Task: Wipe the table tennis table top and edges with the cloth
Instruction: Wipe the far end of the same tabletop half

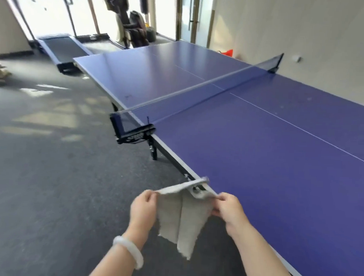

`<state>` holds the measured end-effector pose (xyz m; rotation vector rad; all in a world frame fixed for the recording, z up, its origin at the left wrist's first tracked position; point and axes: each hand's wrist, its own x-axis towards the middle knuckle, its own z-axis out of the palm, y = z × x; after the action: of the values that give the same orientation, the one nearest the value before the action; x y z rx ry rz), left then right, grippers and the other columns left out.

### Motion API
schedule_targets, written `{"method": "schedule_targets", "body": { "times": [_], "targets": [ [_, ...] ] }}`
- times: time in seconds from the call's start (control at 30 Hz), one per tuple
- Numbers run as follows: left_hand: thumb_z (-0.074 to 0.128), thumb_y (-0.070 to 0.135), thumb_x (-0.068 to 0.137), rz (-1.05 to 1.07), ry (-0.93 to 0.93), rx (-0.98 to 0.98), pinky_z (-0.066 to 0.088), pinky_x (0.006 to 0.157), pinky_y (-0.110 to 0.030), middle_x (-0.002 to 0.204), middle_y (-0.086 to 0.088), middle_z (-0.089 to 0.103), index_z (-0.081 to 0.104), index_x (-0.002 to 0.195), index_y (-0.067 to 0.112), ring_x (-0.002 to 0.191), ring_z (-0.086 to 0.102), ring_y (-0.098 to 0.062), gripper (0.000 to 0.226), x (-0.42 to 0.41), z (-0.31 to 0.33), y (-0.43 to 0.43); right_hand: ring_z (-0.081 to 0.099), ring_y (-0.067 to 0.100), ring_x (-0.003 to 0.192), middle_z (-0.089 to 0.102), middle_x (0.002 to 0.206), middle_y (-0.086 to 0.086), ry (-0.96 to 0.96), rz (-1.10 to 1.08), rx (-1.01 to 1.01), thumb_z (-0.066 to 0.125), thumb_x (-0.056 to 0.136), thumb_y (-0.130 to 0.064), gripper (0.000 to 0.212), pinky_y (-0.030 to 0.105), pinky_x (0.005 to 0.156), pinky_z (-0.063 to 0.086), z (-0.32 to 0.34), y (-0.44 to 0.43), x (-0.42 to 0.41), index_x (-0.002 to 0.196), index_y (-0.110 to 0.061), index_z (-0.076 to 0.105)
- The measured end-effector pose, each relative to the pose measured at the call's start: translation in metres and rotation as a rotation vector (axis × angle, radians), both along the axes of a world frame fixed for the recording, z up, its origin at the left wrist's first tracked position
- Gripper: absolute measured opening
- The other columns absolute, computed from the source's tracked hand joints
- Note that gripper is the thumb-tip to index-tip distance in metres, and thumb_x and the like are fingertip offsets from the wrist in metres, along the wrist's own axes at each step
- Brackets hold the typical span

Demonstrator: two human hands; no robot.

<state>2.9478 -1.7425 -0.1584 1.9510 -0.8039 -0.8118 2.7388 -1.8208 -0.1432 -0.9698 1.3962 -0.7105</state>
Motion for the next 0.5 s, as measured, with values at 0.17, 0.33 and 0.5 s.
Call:
{"method": "schedule_targets", "body": {
  "times": [0.17, 0.33, 0.5],
  "targets": [
    [0.064, 0.014, 0.093, 0.163, 0.319, 0.183, 0.032, 0.052, -0.026, 0.059, -0.008, 0.049, 0.059, 0.066, 0.008, 0.052, 0.042, -0.016, 0.028, 0.178, -0.015, -0.004, 0.06, 0.03, 0.069, 0.062, 0.082, 0.019, 0.123, 0.0, 0.237, 0.042, 0.093, 0.013, 0.022, 0.038, 0.062, 0.055, -0.024, -0.043, 0.113, 0.082, 0.0, 0.057],
    [0.05, 0.003, 0.099, 0.27, 0.416, 0.262, 0.045, 0.053, -0.028, 0.055, -0.008, 0.05, 0.055, 0.076, 0.005, 0.043, 0.049, -0.018, 0.024, 0.289, -0.008, -0.007, 0.053, 0.026, 0.063, 0.051, 0.071, 0.013, 0.198, 0.101, 0.378, 0.04, 0.095, 0.008, 0.023, 0.038, 0.062, 0.051, -0.033, -0.057, 0.228, 0.077, 0.0, 0.053],
    [0.055, 0.006, 0.099, 0.229, 0.217, 0.123, 0.029, 0.051, -0.029, 0.06, -0.007, 0.047, 0.058, 0.066, 0.006, 0.054, 0.039, -0.018, 0.033, 0.36, -0.004, -0.026, 0.048, 0.016, 0.059, 0.055, 0.071, 0.007, 0.26, 0.238, 0.126, 0.05, 0.094, 0.003, 0.023, 0.025, 0.054, 0.036, -0.021, -0.079, 0.299, 0.077, -0.011, 0.058]
  ]
}}
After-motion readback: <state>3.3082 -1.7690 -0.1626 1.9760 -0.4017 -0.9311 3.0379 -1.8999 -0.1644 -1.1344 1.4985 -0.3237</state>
